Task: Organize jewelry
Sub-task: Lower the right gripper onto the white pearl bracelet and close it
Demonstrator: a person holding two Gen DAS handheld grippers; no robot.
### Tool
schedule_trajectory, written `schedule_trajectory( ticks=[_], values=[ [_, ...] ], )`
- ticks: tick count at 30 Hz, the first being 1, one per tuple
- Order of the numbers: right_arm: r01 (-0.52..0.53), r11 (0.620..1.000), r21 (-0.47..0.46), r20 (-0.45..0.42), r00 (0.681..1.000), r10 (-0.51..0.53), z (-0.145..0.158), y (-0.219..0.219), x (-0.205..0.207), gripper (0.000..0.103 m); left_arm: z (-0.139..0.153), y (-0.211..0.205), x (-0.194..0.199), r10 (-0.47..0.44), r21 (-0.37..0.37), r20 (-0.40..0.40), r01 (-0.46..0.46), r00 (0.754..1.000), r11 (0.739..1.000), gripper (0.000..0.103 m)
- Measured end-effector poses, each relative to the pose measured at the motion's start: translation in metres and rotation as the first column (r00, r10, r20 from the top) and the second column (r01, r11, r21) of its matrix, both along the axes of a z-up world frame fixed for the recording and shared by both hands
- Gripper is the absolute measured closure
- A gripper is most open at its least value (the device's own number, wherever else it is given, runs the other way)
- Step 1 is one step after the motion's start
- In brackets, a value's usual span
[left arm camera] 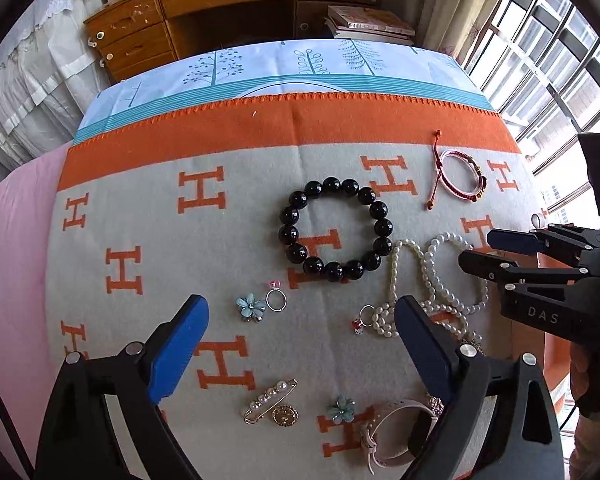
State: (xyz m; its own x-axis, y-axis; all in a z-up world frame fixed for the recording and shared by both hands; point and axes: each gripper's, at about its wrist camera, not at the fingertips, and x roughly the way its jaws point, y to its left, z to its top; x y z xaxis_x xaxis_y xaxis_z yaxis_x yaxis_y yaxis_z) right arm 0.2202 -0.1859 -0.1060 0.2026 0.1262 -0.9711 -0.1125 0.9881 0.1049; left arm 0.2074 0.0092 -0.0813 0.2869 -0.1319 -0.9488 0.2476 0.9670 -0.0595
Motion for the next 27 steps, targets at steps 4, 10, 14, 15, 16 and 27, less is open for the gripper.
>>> schedule_trajectory(
  ticks=[4, 10, 14, 15, 16, 27],
  values=[
    [-0.016, 0.999, -0.039, -0.009, 1.000, 0.015, -0.008, 0.003, 0.006, 0.058, -0.008, -0.001, 0.001, -0.005, -0.021, -0.034, 0.005, 0.999, 1.000, 0.014],
    [-0.110, 0.982, -0.156, -0.010, 0.994, 0.110, -0.013, 0.018, 0.002, 0.058, -0.013, -0.008, 0.000, -0.022, -0.018, -0.050, 0.021, 0.999, 1.000, 0.015],
    [-0.125, 0.982, -0.145, -0.037, 0.992, 0.120, -0.011, 0.019, 0.003, 0.059, -0.012, -0.011, -0.002, -0.027, -0.022, -0.053, 0.026, 0.998, 0.999, 0.015],
    [-0.134, 0.980, -0.148, -0.046, 0.991, 0.129, -0.012, 0.022, 0.004, 0.059, -0.012, -0.012, -0.003, -0.030, -0.023, -0.051, 0.029, 0.998, 0.999, 0.015],
    [-0.141, 0.979, -0.147, -0.046, 0.990, 0.136, -0.013, 0.023, 0.005, 0.059, -0.011, -0.012, -0.003, -0.034, -0.023, -0.048, 0.033, 0.998, 0.999, 0.015],
    [-0.189, 0.976, -0.110, -0.060, 0.981, 0.184, -0.010, 0.035, 0.008, 0.096, -0.007, -0.012, -0.010, -0.053, -0.030, -0.044, 0.051, 0.998, 0.998, 0.015]
  ],
)
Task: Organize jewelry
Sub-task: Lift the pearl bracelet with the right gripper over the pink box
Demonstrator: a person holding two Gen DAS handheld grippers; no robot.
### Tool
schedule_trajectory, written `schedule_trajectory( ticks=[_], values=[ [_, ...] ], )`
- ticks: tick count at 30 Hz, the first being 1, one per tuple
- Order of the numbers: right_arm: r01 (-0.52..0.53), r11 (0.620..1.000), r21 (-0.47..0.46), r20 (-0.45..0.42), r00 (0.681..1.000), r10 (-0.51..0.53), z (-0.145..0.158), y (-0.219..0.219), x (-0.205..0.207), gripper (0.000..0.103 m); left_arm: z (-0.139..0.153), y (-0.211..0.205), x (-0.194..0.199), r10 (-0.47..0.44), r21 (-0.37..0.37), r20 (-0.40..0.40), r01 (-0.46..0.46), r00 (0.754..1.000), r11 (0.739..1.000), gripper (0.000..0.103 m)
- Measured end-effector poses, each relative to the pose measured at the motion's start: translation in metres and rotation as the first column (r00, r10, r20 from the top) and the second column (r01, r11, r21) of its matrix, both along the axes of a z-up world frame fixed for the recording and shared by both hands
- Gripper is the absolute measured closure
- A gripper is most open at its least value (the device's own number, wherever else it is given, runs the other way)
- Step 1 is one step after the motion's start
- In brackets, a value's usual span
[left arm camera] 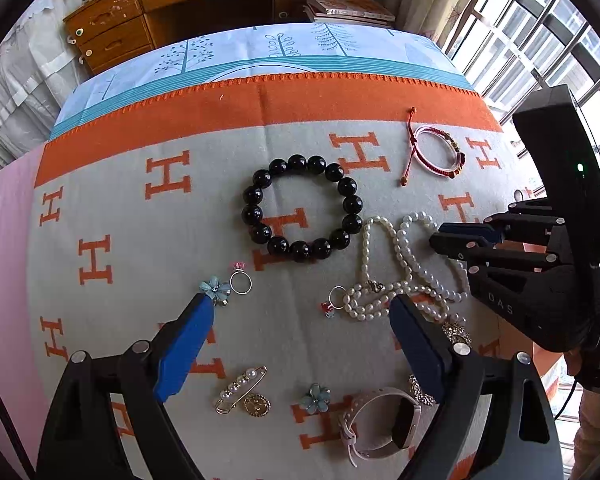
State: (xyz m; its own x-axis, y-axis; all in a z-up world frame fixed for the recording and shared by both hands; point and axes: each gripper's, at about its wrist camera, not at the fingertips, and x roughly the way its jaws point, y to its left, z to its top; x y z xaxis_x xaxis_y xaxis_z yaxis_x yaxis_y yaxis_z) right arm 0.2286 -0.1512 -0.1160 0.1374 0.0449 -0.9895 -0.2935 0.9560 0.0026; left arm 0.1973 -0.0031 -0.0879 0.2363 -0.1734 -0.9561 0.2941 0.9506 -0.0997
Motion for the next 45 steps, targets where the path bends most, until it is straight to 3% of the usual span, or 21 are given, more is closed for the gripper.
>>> schedule_trajectory(
  ticks=[2, 8, 11, 15, 20, 24, 30, 34, 38, 45],
  values=[
    [0.013, 1.000, -0.003, 0.035, 0.999, -0.013, 0.005, 0.000, -0.005, 0.096, 0.000, 0.001, -0.001, 0.000, -0.001, -0.002, 0.000, 1.000, 1.000, 0.015],
    [0.082, 0.984, 0.156, 0.165, 0.980, -0.108, 0.058, -0.021, -0.033, 0.096, 0.002, -0.004, -0.006, -0.019, -0.001, 0.001, 0.019, 1.000, 1.000, 0.015],
    [0.112, 0.965, 0.235, 0.225, 0.960, -0.166, 0.089, -0.035, -0.053, 0.096, 0.003, -0.010, -0.007, -0.034, -0.004, 0.002, 0.034, 0.999, 0.999, 0.016],
    [0.156, 0.938, 0.310, 0.286, 0.926, -0.248, 0.118, -0.065, -0.077, 0.096, 0.002, -0.026, -0.009, -0.073, -0.015, -0.020, 0.073, 0.997, 0.997, 0.029],
    [0.197, 0.909, 0.366, 0.328, 0.887, -0.324, 0.139, -0.099, -0.112, 0.096, -0.002, -0.050, -0.011, -0.133, 0.010, -0.029, 0.133, 0.991, 0.991, 0.030],
    [0.234, 0.898, 0.372, 0.327, 0.873, -0.363, 0.137, -0.120, -0.131, 0.096, -0.011, -0.067, -0.013, -0.208, 0.048, -0.053, 0.210, 0.977, 0.976, 0.030],
    [0.293, 0.880, 0.375, 0.283, 0.867, -0.409, 0.116, -0.143, -0.146, 0.096, -0.027, -0.088, -0.032, -0.384, 0.165, -0.064, 0.389, 0.921, 0.906, 0.030],
    [0.319, 0.865, 0.387, 0.263, 0.861, -0.435, 0.102, -0.151, -0.154, 0.096, -0.037, -0.095, -0.038, -0.431, 0.232, -0.048, 0.430, 0.901, 0.872, 0.030],
    [0.326, 0.857, 0.398, 0.248, 0.861, -0.443, 0.091, -0.153, -0.160, 0.096, -0.041, -0.092, -0.033, -0.423, 0.206, -0.041, 0.422, 0.905, 0.883, 0.030],
    [0.342, 0.835, 0.431, 0.208, 0.863, -0.461, 0.076, -0.156, -0.161, 0.096, -0.043, -0.068, 0.000, -0.336, 0.030, -0.092, 0.340, 0.937, 0.940, 0.030]
  ],
)
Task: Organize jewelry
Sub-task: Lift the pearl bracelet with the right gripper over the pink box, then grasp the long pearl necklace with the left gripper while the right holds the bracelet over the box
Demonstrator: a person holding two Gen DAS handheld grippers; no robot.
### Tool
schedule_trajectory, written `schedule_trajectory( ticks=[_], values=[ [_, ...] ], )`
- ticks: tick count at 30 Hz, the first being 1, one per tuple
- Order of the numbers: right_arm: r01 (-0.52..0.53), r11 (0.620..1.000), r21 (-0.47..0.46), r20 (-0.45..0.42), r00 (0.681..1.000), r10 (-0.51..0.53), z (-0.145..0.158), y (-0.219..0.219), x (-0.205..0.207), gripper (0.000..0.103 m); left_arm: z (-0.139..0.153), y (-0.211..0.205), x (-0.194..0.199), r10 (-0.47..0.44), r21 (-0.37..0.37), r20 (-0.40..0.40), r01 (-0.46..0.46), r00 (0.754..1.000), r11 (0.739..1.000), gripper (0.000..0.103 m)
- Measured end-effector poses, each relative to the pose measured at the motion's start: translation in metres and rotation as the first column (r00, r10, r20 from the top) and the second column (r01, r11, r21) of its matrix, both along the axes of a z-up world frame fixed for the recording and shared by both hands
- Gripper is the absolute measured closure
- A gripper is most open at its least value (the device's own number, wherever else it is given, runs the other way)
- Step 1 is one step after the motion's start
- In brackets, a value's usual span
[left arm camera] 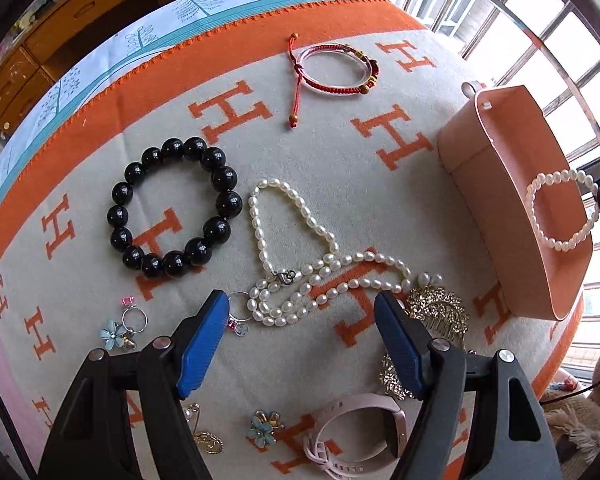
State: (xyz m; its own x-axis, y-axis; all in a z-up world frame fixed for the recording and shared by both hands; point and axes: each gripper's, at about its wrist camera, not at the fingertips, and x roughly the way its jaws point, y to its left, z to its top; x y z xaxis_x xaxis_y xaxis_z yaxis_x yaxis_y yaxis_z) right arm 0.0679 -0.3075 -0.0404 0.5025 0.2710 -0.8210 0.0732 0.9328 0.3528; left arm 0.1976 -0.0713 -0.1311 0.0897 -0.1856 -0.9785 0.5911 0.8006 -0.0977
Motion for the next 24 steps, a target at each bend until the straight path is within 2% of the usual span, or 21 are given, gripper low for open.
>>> schedule_trajectory(
  ticks=[5, 11, 13, 15, 19, 23, 24],
  values=[
    [0.006, 1.000, 0.023, -0.023, 1.000, -0.006, -0.011, -0.002, 0.002, 0.095, -0.008, 0.006, 0.023, 0.074, -0.012, -0.048, -0.075, 0.996, 0.997, 0.030],
    [0.002, 0.999, 0.039, -0.042, 0.999, 0.000, -0.019, -0.001, 0.004, 0.095, -0.011, -0.004, 0.033, 0.086, 0.031, -0.020, -0.085, 0.996, 0.996, 0.030],
    [0.004, 0.999, 0.042, -0.047, 0.999, -0.002, -0.021, 0.000, 0.005, 0.095, -0.012, -0.010, 0.035, 0.081, 0.049, -0.012, -0.080, 0.997, 0.996, 0.033],
    [0.006, 0.999, 0.047, -0.052, 0.999, -0.003, -0.023, 0.001, 0.005, 0.095, -0.011, -0.022, 0.034, 0.078, 0.074, 0.004, -0.078, 0.997, 0.994, 0.042],
    [0.007, 0.999, 0.051, -0.065, 0.998, -0.004, -0.029, 0.001, 0.005, 0.095, -0.008, -0.032, 0.037, 0.090, 0.073, -0.001, -0.089, 0.996, 0.993, 0.057],
    [0.009, 0.998, 0.054, -0.075, 0.997, -0.005, -0.033, 0.003, 0.004, 0.095, -0.002, -0.031, 0.039, 0.129, 0.063, -0.012, -0.128, 0.992, 0.990, 0.091],
    [0.010, 0.998, 0.056, -0.077, 0.997, -0.005, -0.034, 0.003, 0.004, 0.095, -0.001, -0.029, 0.041, 0.142, 0.059, -0.021, -0.140, 0.990, 0.988, 0.093]
  ],
)
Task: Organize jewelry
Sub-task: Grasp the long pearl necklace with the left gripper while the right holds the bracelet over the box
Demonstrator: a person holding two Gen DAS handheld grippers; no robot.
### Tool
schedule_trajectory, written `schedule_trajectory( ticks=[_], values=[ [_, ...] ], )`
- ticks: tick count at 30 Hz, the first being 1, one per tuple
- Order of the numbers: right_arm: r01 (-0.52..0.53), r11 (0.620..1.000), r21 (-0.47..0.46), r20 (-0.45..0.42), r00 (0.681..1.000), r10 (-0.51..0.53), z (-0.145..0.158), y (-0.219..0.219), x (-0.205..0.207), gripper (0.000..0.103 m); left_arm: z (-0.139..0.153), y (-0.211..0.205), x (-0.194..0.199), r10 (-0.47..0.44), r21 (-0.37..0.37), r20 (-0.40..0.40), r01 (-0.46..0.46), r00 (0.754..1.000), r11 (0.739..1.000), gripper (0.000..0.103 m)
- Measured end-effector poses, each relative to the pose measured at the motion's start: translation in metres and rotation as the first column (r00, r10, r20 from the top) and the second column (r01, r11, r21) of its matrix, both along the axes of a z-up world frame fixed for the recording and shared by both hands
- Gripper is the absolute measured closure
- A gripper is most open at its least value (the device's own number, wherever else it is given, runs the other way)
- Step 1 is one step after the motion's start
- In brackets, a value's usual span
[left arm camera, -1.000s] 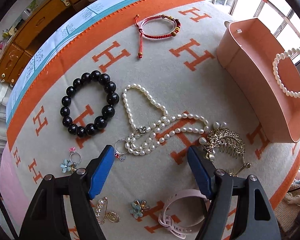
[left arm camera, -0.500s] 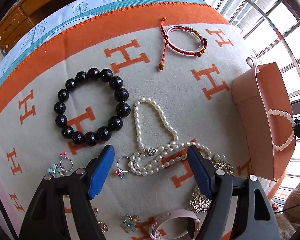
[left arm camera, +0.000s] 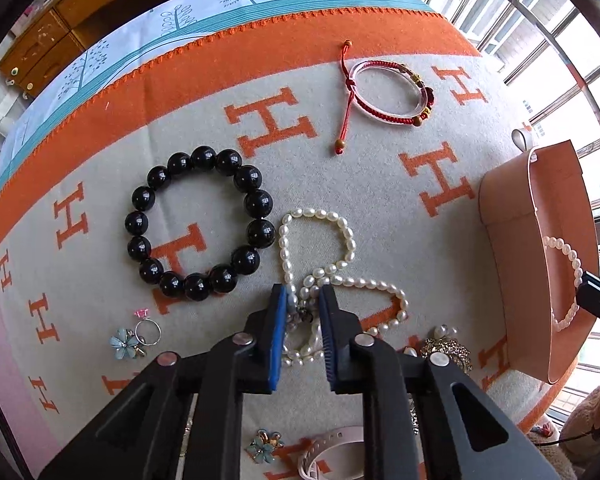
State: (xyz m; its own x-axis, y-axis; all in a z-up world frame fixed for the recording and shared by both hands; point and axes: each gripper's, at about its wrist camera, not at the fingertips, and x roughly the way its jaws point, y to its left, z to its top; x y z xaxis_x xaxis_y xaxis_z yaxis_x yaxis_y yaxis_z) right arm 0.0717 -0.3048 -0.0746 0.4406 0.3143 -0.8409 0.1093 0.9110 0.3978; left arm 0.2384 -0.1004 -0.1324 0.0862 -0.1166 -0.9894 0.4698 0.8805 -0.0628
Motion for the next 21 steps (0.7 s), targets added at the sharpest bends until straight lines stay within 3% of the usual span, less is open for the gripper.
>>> schedule_trajectory(
  ticks=[4, 9, 15, 21],
  values=[
    [0.004, 1.000, 0.004, -0.004, 1.000, -0.004, -0.002, 0.001, -0.002, 0.095, 0.002, 0.004, 0.006, 0.061, -0.025, -0.015, -0.061, 0.998, 0.998, 0.096],
    [0.008, 1.000, 0.005, 0.005, 1.000, -0.008, 0.001, 0.000, -0.006, 0.095, 0.018, 0.008, 0.008, 0.123, -0.061, 0.025, -0.121, 0.992, 0.991, 0.100],
    [0.017, 1.000, 0.006, 0.020, 1.000, -0.017, 0.007, -0.002, -0.009, 0.095, 0.055, 0.009, -0.003, 0.139, -0.111, 0.097, -0.128, 0.986, 0.986, 0.100],
    [0.025, 1.000, 0.007, 0.037, 0.999, -0.026, 0.012, -0.002, -0.012, 0.095, 0.113, 0.008, -0.026, 0.135, -0.200, 0.180, -0.098, 0.974, 0.975, 0.100]
  ],
)
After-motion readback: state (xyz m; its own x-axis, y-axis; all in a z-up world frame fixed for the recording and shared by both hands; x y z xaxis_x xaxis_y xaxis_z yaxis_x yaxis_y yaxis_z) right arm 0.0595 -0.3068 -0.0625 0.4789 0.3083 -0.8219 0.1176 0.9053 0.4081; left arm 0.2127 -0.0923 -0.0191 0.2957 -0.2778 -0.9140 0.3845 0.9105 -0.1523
